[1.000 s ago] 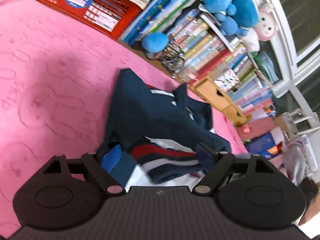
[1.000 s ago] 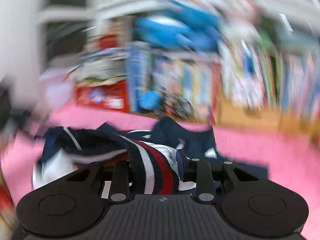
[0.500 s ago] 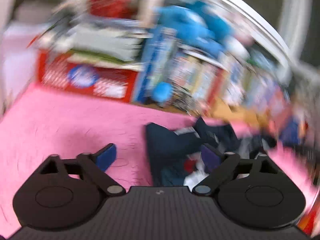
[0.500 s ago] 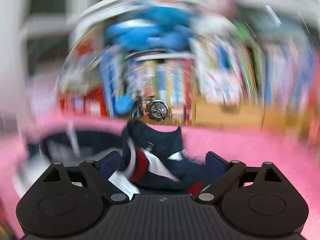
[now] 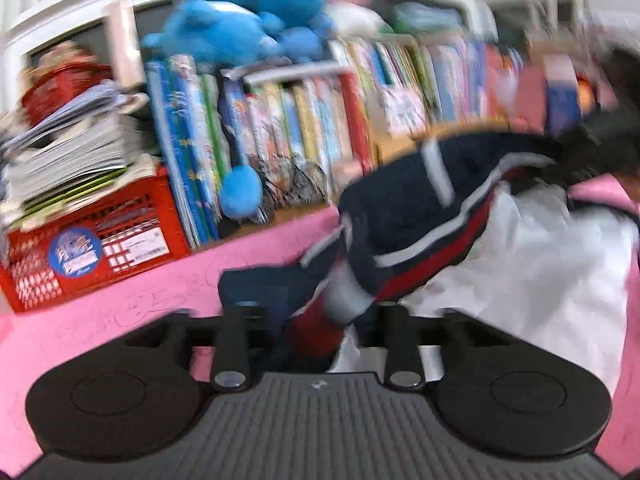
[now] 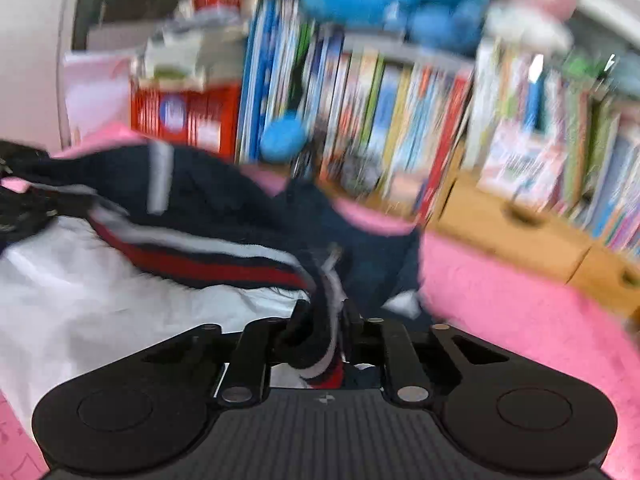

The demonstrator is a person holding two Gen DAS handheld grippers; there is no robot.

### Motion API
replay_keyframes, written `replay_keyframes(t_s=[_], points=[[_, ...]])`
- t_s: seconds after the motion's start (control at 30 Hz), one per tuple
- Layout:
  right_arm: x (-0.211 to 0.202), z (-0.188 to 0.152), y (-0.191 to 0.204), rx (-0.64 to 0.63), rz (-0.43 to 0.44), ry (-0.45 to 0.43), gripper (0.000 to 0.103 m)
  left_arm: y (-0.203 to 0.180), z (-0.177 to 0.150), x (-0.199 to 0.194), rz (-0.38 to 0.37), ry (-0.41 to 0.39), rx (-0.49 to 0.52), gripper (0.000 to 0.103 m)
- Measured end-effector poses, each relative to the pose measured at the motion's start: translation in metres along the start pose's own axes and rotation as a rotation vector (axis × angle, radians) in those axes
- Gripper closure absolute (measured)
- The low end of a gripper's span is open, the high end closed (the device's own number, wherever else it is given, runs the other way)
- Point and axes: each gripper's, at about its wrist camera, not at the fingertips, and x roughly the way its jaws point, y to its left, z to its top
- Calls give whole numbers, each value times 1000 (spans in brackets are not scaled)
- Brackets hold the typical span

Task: Fold clothes

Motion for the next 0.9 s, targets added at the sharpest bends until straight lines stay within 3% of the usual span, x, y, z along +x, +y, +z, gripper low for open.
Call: replay_keyframes(t_s=[0.17,0.2,0.27,0.33,0.37,0.4,0.43,0.47,0.53,0.6,0.77,0.9], points=[[-98,2,5,57,-54,-188,86,-4,42,-29,-102,-180,5,80],[-105,8,-2,65,-71,-196,86,-2,55,-23,-116,-191,4,80],[-104,20,-18,94,-105,-187,83,4,79,5,-121,-165,-35,68],[-76,29,-41,149,-136,-133,78,13,91,47,-99,-69,-106,54],[-52,32,-54,185,-150,-104,66,20,89,72,-61,8,-157,40],[-27,33,-67,220,-166,-76,58,27,87,97,-23,84,-207,34],[-1,29,-79,253,-189,-51,36,35,82,121,27,175,-270,31],[22,24,-91,292,-221,-14,24,44,72,141,78,266,-341,32],[53,11,-108,398,-301,102,25,58,54,152,115,338,-429,32],[50,-5,-115,487,-265,129,25,70,43,142,131,325,-451,30],[-31,-36,-95,457,-199,-71,26,67,42,63,265,181,-375,26],[-63,-46,-38,351,-71,-98,34,10,32,12,202,103,-239,19]])
